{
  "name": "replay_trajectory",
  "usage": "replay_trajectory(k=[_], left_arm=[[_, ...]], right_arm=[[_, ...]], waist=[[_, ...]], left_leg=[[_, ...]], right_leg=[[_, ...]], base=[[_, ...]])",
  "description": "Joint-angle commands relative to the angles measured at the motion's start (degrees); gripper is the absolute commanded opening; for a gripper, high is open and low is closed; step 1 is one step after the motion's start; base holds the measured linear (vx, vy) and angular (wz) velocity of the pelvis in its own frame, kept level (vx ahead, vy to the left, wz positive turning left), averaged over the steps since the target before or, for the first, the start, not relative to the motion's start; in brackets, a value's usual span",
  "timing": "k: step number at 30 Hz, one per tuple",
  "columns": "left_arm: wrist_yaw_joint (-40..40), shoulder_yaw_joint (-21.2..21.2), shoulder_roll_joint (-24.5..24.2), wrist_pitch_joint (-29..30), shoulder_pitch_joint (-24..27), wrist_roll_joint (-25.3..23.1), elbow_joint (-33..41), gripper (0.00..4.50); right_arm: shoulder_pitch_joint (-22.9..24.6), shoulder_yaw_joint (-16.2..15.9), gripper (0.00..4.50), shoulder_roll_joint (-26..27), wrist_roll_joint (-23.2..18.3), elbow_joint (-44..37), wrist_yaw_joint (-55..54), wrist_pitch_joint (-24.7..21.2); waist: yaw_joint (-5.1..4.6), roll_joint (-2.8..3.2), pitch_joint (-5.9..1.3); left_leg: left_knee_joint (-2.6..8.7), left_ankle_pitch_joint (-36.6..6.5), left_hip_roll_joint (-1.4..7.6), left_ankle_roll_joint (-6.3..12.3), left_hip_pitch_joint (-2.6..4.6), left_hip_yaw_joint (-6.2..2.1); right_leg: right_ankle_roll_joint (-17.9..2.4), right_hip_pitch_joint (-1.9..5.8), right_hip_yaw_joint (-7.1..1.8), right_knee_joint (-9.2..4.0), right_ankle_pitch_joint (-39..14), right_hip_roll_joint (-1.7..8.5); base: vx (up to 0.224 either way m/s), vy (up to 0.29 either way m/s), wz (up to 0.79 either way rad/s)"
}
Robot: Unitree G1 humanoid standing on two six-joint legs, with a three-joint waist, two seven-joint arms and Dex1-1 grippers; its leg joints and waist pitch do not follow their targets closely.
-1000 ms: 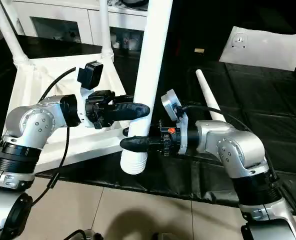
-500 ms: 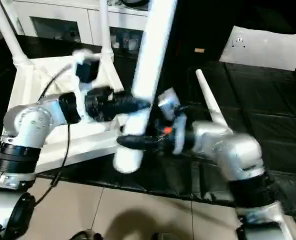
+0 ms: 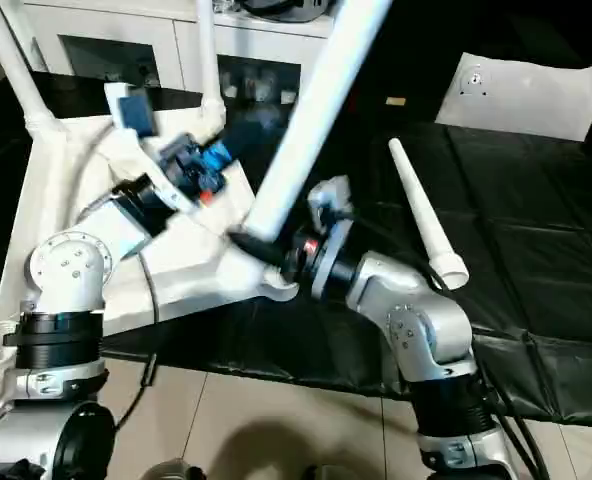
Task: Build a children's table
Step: Pick table leg
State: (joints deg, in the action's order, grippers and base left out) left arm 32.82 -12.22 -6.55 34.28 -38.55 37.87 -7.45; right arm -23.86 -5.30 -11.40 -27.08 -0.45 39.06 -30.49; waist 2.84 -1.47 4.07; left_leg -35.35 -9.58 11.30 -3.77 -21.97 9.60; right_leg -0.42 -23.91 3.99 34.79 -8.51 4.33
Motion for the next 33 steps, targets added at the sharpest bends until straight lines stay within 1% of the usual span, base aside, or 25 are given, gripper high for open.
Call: replay_trajectory(k=[1,2,3,4,5,6,7,8,9,10,12,13,14,16,19,20,21,22,23,24,26,27,29,32,33], left_arm=[[-3.6,5.7,-3.9,-3.2,0.0,-10.1,-2.2,3.90],[-3.0,7.8,-5.1,-3.4,0.1,-11.9,-2.2,3.98],[-2.5,8.9,-5.5,-3.5,0.2,-12.3,-2.1,4.22],[-2.4,9.1,-5.2,-3.0,-0.2,-11.8,-2.1,4.22],[-1.8,10.0,-5.2,-3.7,-0.8,-12.5,-2.4,4.27],[1.8,12.1,-5.5,-4.2,-2.6,-12.8,-2.8,4.32],[1.8,12.1,-5.5,-4.2,-2.6,-12.8,-2.8,4.41],[2.7,12.7,-5.6,-4.5,-3.2,-13.1,-2.8,4.41],[3.3,12.9,-5.6,-4.2,-3.4,-12.8,-2.5,4.47],[4.6,13.6,-6.0,-3.8,-3.6,-12.6,-1.7,4.50],[8.0,16.0,-7.3,-2.5,-3.3,-11.8,1.7,4.50],[8.0,16.0,-7.3,-2.5,-3.3,-11.8,1.7,4.50],[8.9,17.2,-7.8,-1.1,-2.7,-11.1,4.0,4.50],[8.7,17.3,-7.7,-0.6,-2.4,-11.3,4.5,4.50],[8.0,17.0,-7.8,-2.1,-2.2,-12.8,2.8,4.50],[7.1,16.4,-8.2,-3.0,-2.0,-14.0,1.2,4.50],[6.1,15.6,-8.2,-3.5,-1.7,-14.5,0.0,4.50],[5.5,15.0,-8.2,-3.9,-1.5,-14.7,-0.6,4.50],[5.3,15.1,-8.7,-4.3,-1.3,-15.4,-1.0,4.50],[5.0,15.3,-9.4,-5.0,-0.8,-16.6,-1.7,4.50],[5.1,16.7,-12.4,-6.9,1.4,-20.0,-2.8,4.50],[5.8,17.2,-13.5,-7.3,2.6,-20.7,-2.9,4.50],[7.8,17.9,-14.9,-6.6,4.9,-20.4,-1.8,4.50],[10.5,19.0,-16.1,-4.7,7.6,-19.2,0.4,4.50],[12.9,20.5,-17.3,-2.8,9.8,-18.3,2.4,4.50]], right_arm=[[0.0,-2.2,1.91,-1.1,4.3,0.2,-1.1,3.1],[0.0,-2.8,1.91,-1.2,5.3,0.3,-1.4,3.8],[-0.1,-3.1,1.91,-1.2,5.8,0.4,-1.8,4.3],[-0.2,-3.4,1.91,-1.2,6.5,0.8,-2.2,5.0],[-0.3,-3.5,1.91,-1.1,6.8,1.3,-2.5,5.4],[-0.7,-4.1,1.91,-1.1,8.5,2.8,-3.2,6.9],[-0.7,-4.1,1.91,-1.1,8.5,2.8,-3.2,6.9],[-0.9,-4.0,1.91,-1.0,8.7,3.3,-3.2,7.2],[-0.9,-3.9,1.91,-0.9,8.9,3.5,-3.3,7.4],[-0.9,-3.8,1.91,-0.9,9.1,3.7,-3.6,7.6],[-0.9,-3.3,1.91,-1.0,9.9,4.4,-4.2,8.3],[-0.9,-3.3,1.91,-1.0,9.9,4.4,-4.2,8.3],[-0.9,-3.0,1.91,-1.1,10.3,4.8,-4.7,8.7],[-0.9,-2.4,1.91,-1.1,10.5,5.2,-5.3,9.3],[-0.8,-1.7,1.91,-0.9,10.6,5.6,-6.2,9.7],[-0.7,-0.8,1.91,-0.5,10.7,5.8,-7.5,9.8],[-0.6,-0.1,1.91,-0.3,10.7,5.8,-8.3,9.8],[-0.5,0.3,1.91,-0.2,10.7,5.7,-8.8,9.8],[-0.4,0.5,1.91,-0.1,10.7,5.6,-9.3,9.8],[-0.2,1.1,1.91,0.1,10.8,5.4,-10.2,9.7],[0.9,2.5,1.91,0.5,10.8,4.3,-12.5,9.3],[1.6,3.0,1.90,0.4,10.6,3.6,-13.0,9.0],[2.7,3.6,1.90,0.2,10.1,2.7,-13.3,8.5],[3.9,4.1,1.90,0.2,9.0,1.1,-13.3,6.2],[4.6,4.3,1.90,0.4,8.3,-0.1,-13.5,4.5]], waist=[[-0.22,0.17,-4.40],[-0.43,0.14,-4.46],[-0.46,0.20,-4.54],[-0.62,-0.20,-4.54],[-0.52,-0.09,-4.57],[-0.42,0.19,-4.59],[-0.35,0.22,-4.68],[-0.28,0.26,-4.75],[-0.18,0.50,-4.78],[-0.30,0.34,-4.74],[-0.40,0.46,-4.85],[-0.46,0.44,-4.91],[-0.55,0.64,-4.85],[-0.76,0.66,-4.69],[-0.92,0.73,-4.62],[-0.95,1.38,-4.51],[-1.12,1.15,-4.45],[-1.21,1.04,-4.55],[-1.18,1.02,-4.53],[-1.22,1.31,-4.49],[-1.24,1.33,-4.58],[-1.42,1.69,-4.56],[-1.49,1.68,-4.68],[-1.32,2.06,-4.78],[-1.35,2.05,-4.76]], left_leg=[[4.44,-18.3,0.61,-1.71,1.06,-0.62],[4.60,-18.5,0.75,-1.75,0.94,-0.77],[4.60,-18.1,0.84,-1.72,0.95,-0.79],[4.51,-17.7,0.89,-1.52,0.87,-0.59],[4.44,-17.3,0.95,-1.53,0.93,-0.58],[4.54,-16.5,1.15,-1.32,0.96,-0.50],[4.45,-16.3,1.06,-1.34,0.98,-0.41],[4.59,-15.6,1.21,-1.29,0.79,-0.45],[4.62,-15.1,1.25,-1.37,0.74,-0.43],[4.63,-14.8,1.20,-1.33,0.60,-0.35],[4.53,-13.6,1.11,-1.10,0.56,-0.24],[4.47,-13.2,1.08,-1.01,0.55,-0.16],[4.45,-13.0,1.10,-0.89,0.66,-0.10],[4.41,-13.8,1.00,-0.80,0.68,0.00],[4.41,-15.4,0.93,-1.01,0.87,-0.05],[4.48,-16.4,0.92,-1.27,1.03,-0.13],[4.50,-17.1,0.90,-1.43,1.04,-0.13],[4.48,-17.7,0.81,-1.64,1.06,-0.18],[4.47,-17.8,0.78,-1.62,1.09,-0.18],[4.50,-18.2,0.74,-1.58,1.11,-0.25],[4.54,-18.5,0.71,-1.67,1.16,-0.33],[4.71,-18.6,0.76,-1.88,1.08,-0.50],[4.65,-19.0,0.76,-1.85,1.23,-0.41],[4.82,-18.4,1.06,-1.75,1.24,-0.44],[4.80,-18.5,1.05,-1.64,1.26,-0.35]], right_leg=[[-0.1,2.35,-1.39,-6.33,-32.1,2.50],[0.7,2.35,-1.48,-6.14,-31.9,2.51],[0.0,2.37,-1.58,-5.88,-30.8,2.70],[-0.7,2.35,-1.68,-5.92,-30.1,2.69],[-1.6,2.34,-1.74,-5.62,-29.3,2.85],[-3.9,2.25,-1.95,-5.40,-26.2,2.85],[-4.5,2.28,-1.99,-5.30,-25.3,2.85],[-5.9,2.59,-2.12,-4.83,-22.5,2.91],[-7.1,2.78,-2.22,-4.46,-19.7,2.88],[-7.5,2.92,-2.24,-4.42,-18.7,2.84],[-8.6,3.27,-2.36,-3.98,-16.5,2.97],[-8.9,3.33,-2.39,-3.99,-16.0,2.93],[-9.5,3.32,-2.40,-3.93,-15.4,2.86],[-9.8,3.34,-2.37,-4.13,-16.6,2.76],[-8.9,3.23,-2.26,-4.50,-19.4,2.60],[-8.6,3.01,-2.22,-4.67,-20.5,2.54],[-8.3,2.93,-2.18,-4.84,-21.3,2.48],[-7.8,3.06,-2.11,-4.89,-21.9,2.42],[-7.6,2.97,-2.11,-4.94,-22.3,2.44],[-7.1,2.91,-2.07,-5.18,-23.2,2.41],[-6.2,2.84,-2.03,-5.17,-24.3,2.40],[-5.7,2.88,-1.99,-5.22,-24.3,2.39],[-5.7,2.75,-2.06,-5.11,-24.1,2.33],[-8.2,2.78,-2.23,-4.61,-20.2,2.36],[-8.5,2.68,-2.26,-4.62,-19.7,2.31]], base=[[0.000,0.000,0.00],[0.000,0.000,0.00],[0.000,0.000,0.00],[0.000,0.000,0.00],[0.000,0.000,0.00],[0.000,0.000,0.00],[0.000,0.000,0.00],[0.000,0.000,0.00],[0.000,0.000,0.00],[0.000,0.000,0.00],[0.000,0.000,0.00],[0.000,0.000,0.00],[0.000,0.000,0.00],[0.000,0.000,0.00],[0.000,0.000,0.00],[0.000,0.000,0.00],[0.000,0.000,0.00],[0.000,0.000,0.00],[0.000,0.000,0.00],[0.000,0.000,0.00],[0.000,0.000,0.00],[0.000,0.000,0.00],[0.000,0.000,0.00],[0.000,0.000,0.00],[0.000,0.000,0.00]])
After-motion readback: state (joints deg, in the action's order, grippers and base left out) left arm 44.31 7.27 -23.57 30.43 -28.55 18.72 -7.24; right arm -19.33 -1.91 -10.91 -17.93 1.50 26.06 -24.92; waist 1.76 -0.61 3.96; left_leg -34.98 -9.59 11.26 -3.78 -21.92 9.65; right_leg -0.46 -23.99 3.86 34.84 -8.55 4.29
